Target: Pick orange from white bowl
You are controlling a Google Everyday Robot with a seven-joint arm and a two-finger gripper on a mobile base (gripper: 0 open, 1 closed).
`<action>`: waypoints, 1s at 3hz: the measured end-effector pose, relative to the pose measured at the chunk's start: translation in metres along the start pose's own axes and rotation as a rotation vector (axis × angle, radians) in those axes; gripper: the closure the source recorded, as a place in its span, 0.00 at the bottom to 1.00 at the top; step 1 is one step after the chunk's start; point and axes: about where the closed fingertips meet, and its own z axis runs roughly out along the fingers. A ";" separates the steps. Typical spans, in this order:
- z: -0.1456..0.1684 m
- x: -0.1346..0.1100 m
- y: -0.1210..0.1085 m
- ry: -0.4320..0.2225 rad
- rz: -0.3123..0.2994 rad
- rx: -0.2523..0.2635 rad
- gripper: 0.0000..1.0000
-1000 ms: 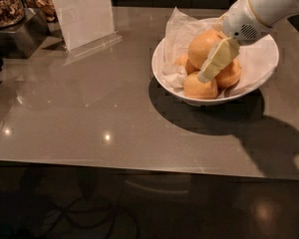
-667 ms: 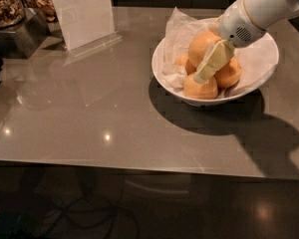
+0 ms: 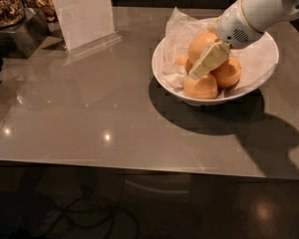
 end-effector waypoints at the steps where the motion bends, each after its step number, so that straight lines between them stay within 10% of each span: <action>1: 0.000 0.000 0.000 0.000 0.000 0.000 0.42; 3: 0.000 0.000 0.000 0.000 0.000 0.000 0.89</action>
Offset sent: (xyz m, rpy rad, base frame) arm 0.0000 0.0000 0.0000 0.0000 0.0000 0.0000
